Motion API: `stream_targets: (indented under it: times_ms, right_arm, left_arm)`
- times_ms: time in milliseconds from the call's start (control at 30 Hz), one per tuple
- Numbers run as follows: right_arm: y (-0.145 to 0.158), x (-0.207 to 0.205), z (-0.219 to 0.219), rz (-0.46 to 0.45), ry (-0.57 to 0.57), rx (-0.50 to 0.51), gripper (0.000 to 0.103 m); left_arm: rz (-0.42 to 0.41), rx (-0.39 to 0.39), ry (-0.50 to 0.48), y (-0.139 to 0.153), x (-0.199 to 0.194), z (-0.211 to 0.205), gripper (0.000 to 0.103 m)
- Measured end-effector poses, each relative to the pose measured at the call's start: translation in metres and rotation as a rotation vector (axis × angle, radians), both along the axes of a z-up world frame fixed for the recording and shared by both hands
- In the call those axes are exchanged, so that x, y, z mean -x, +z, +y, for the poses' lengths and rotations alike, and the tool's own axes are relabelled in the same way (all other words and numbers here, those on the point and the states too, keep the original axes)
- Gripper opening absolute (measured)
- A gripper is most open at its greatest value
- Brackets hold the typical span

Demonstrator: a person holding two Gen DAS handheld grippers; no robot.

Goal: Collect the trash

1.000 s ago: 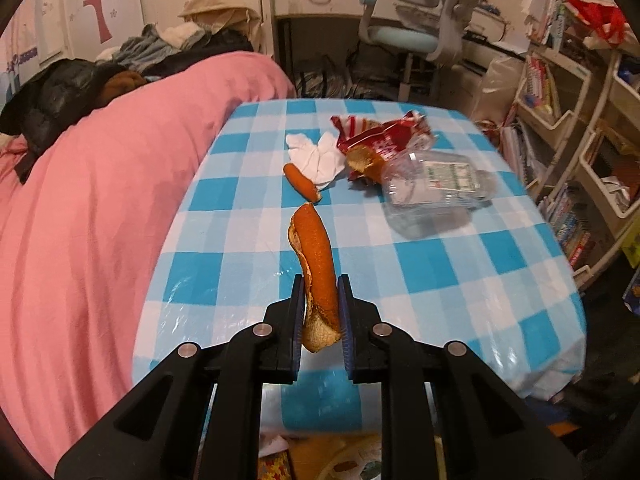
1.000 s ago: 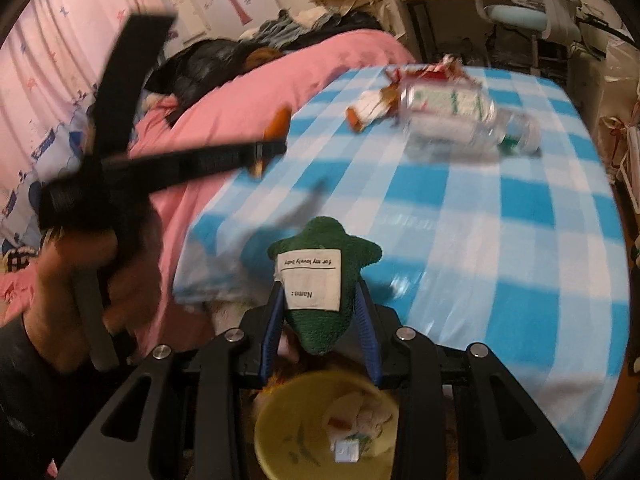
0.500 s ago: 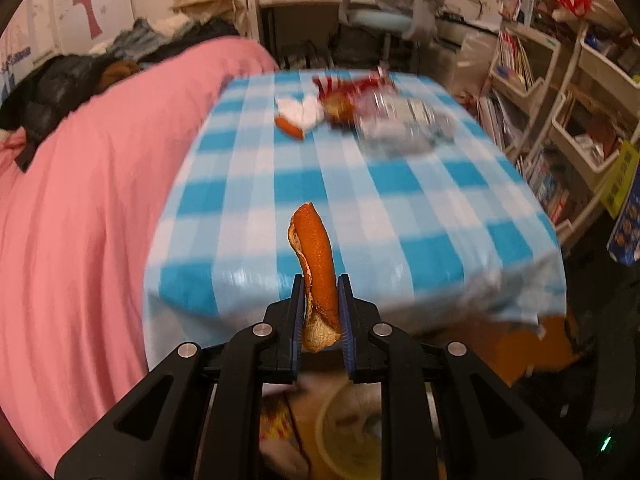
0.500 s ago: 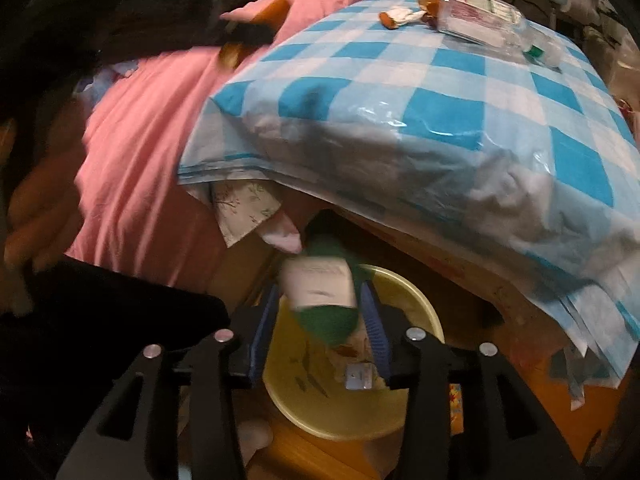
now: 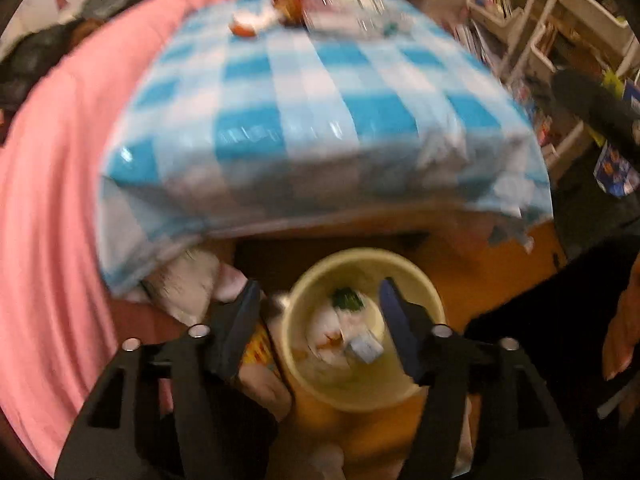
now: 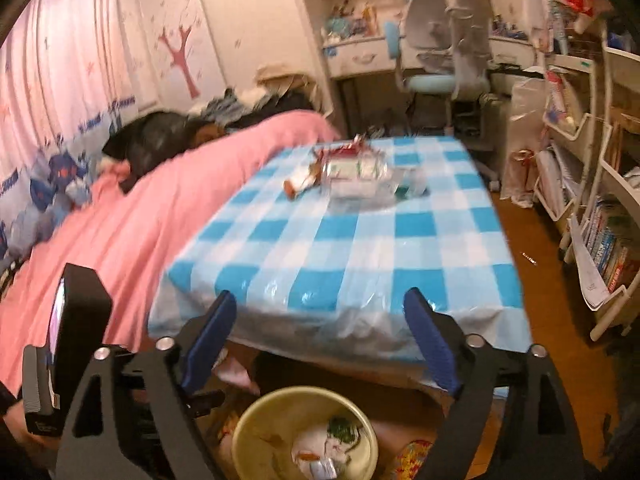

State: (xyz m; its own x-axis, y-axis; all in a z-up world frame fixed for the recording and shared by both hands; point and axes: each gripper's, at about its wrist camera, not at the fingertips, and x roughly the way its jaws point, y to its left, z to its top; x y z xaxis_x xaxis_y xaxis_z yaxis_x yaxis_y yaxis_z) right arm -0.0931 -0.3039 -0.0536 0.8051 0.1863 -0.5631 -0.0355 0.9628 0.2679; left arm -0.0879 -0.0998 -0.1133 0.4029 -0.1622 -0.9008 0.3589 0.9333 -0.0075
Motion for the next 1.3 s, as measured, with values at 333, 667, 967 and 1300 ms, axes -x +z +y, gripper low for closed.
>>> stream_targets:
  times_ms: [333,667,967,1300]
  right_arm:
    - [-0.017,-0.002,0.034,0.039,0.031,0.113,0.087]
    - [-0.037,-0.011,0.065,0.103,0.070,0.217,0.087]
    - [-0.045,-0.017,0.083,0.136,0.095,0.263,0.089]
    - [-0.051,-0.021,0.103,0.158,0.127,0.309,0.089]
  left_arm:
    - [-0.186,0.063,0.273,0.041,-0.017,0.053,0.078]
    - [-0.212,0.161,0.375,0.054,-0.018,0.085,0.082]
    - [-0.221,0.183,0.366,0.058,-0.014,0.085,0.085]
    - [-0.236,0.197,0.370,0.063,-0.010,0.090,0.086]
